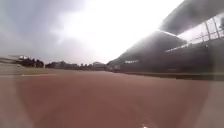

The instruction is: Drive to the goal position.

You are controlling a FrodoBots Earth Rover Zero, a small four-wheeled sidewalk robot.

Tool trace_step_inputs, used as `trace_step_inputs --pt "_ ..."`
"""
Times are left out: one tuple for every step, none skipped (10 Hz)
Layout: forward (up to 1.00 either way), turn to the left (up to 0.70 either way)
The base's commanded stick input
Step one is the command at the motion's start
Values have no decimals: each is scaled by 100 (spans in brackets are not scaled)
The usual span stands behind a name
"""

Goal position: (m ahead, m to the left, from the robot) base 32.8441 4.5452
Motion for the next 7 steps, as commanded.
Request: trace_step_inputs --pt "70 0" --pt "70 0" --pt "70 0" --pt "70 0" --pt "70 0" --pt "70 0" --pt "70 0"
